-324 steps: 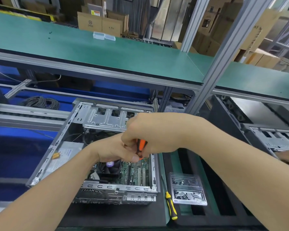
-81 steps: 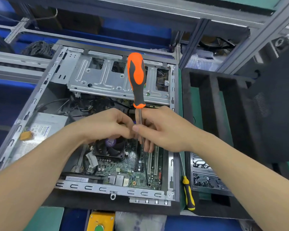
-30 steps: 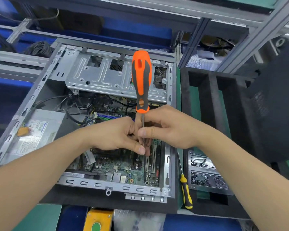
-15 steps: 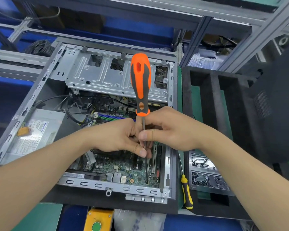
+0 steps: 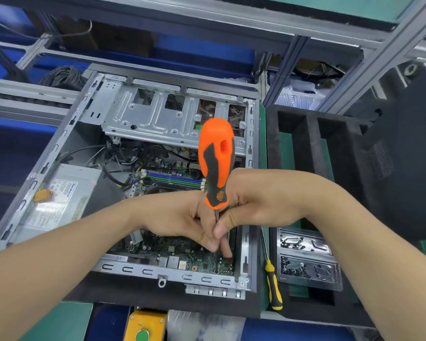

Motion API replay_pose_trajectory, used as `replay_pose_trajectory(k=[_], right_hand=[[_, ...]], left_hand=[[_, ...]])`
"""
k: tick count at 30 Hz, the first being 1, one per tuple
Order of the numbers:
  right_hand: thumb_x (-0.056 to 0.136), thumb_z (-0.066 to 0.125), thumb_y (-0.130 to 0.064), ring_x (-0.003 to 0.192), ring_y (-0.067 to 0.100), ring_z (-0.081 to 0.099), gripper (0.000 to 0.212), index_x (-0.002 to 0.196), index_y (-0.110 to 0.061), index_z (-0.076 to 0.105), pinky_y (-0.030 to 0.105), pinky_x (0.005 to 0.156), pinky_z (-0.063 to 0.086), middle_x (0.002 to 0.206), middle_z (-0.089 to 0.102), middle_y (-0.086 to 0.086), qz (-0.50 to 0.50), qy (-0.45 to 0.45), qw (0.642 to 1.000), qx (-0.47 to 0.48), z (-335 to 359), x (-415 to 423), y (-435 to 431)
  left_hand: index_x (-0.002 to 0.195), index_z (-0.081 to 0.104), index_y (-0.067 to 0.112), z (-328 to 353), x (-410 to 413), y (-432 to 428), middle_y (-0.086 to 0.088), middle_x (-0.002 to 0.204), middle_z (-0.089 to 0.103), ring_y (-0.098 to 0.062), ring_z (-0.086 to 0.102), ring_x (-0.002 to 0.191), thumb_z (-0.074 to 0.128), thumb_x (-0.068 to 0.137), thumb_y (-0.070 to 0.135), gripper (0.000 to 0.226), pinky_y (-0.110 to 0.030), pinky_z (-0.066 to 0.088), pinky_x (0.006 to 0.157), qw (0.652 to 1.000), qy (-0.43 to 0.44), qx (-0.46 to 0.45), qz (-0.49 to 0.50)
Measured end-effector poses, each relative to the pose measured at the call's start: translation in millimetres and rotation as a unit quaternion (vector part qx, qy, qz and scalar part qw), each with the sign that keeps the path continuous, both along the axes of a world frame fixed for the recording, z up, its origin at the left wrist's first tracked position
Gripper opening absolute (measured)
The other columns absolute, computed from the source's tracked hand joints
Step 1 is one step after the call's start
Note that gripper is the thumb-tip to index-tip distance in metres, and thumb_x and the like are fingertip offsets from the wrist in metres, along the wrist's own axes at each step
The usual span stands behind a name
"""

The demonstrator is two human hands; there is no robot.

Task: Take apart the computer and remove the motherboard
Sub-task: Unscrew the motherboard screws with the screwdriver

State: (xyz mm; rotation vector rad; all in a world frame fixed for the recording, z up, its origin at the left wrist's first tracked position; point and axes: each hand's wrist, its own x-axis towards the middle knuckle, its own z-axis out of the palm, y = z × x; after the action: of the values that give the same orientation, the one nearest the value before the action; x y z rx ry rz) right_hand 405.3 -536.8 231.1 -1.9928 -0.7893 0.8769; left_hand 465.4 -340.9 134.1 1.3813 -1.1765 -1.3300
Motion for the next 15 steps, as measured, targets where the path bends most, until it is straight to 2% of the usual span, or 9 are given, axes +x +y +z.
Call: replay_pose_trajectory(k=[2,3,5,7,10,12,13,15], right_hand=[[0.102,0.063,-0.008,0.088,0.024,0.074,0.011,0.098,-0.003,0.073,0.037,0.086,0.056,0.091,0.074,-0.004,-0.021,-0.008,1.0,-0.019,6,-5,3],[0.102,0.064,-0.011,0.087,0.02,0.073,0.011,0.097,-0.007,0.074,0.039,0.083,0.057,0.091,0.074,-0.006,-0.036,-0.024,0.998,-0.035,9,-8,5],[0.1,0.068,-0.02,0.08,0.012,0.069,0.009,0.096,-0.015,0.075,0.032,0.075,0.056,0.088,0.07,-0.009,-0.079,-0.065,0.992,-0.072,16,-15,7],[0.097,0.071,-0.03,0.07,0.009,0.062,0.013,0.093,-0.018,0.073,0.024,0.065,0.05,0.08,0.066,-0.008,-0.133,-0.102,0.982,-0.089,24,-21,11],[0.089,0.079,-0.041,0.068,0.013,0.062,0.021,0.092,-0.023,0.068,0.032,0.065,0.052,0.076,0.069,-0.003,-0.192,-0.15,0.964,-0.109,42,-29,18],[0.083,0.083,-0.048,0.066,0.012,0.062,0.029,0.089,-0.028,0.063,0.031,0.063,0.052,0.073,0.068,-0.003,-0.213,-0.183,0.95,-0.133,58,-35,24],[0.082,0.08,-0.054,0.063,0.012,0.06,0.033,0.087,-0.028,0.06,0.03,0.06,0.05,0.071,0.067,-0.003,-0.229,-0.191,0.945,-0.135,67,-38,27],[0.086,0.07,-0.066,0.057,0.012,0.053,0.042,0.084,-0.026,0.057,0.026,0.054,0.04,0.067,0.063,-0.003,-0.271,-0.225,0.926,-0.133,85,-44,32]], left_hand=[[0.093,0.075,-0.006,3,-3,-1,0.013,0.098,0.078,-0.001,0.069,0.097,0.066,0.093,-0.007,0.009,-0.016,0.051,0.089,1.0,-0.003,-0.005,-0.002],[0.093,0.074,-0.002,4,-3,-1,0.016,0.096,0.077,-0.001,0.069,0.096,0.065,0.093,-0.009,0.011,-0.016,0.051,0.088,1.0,-0.005,-0.009,0.001],[0.092,0.074,-0.002,7,-3,-1,0.014,0.094,0.077,-0.003,0.069,0.095,0.065,0.093,-0.009,0.012,-0.017,0.05,0.088,1.0,-0.011,-0.01,0.011],[0.094,0.076,0.007,10,-4,-1,0.015,0.094,0.077,0.0,0.067,0.094,0.067,0.093,-0.004,0.014,-0.015,0.048,0.087,0.999,-0.036,-0.003,0.009],[0.097,0.08,0.016,14,-8,-2,0.021,0.091,0.075,0.003,0.064,0.089,0.071,0.094,0.008,0.013,-0.013,0.045,0.083,0.998,-0.066,0.014,-0.006],[0.094,0.082,0.02,15,-10,-2,0.023,0.086,0.072,0.0,0.061,0.087,0.072,0.093,0.017,0.011,-0.017,0.045,0.08,0.996,-0.086,0.031,-0.007],[0.092,0.082,0.03,16,-11,-1,0.022,0.086,0.072,-0.003,0.061,0.089,0.071,0.093,0.021,0.014,-0.022,0.045,0.082,0.995,-0.09,0.039,-0.006],[0.091,0.08,0.04,19,-13,0,0.02,0.087,0.071,-0.003,0.061,0.089,0.072,0.094,0.022,0.02,-0.018,0.043,0.083,0.996,-0.084,0.042,-0.001]])
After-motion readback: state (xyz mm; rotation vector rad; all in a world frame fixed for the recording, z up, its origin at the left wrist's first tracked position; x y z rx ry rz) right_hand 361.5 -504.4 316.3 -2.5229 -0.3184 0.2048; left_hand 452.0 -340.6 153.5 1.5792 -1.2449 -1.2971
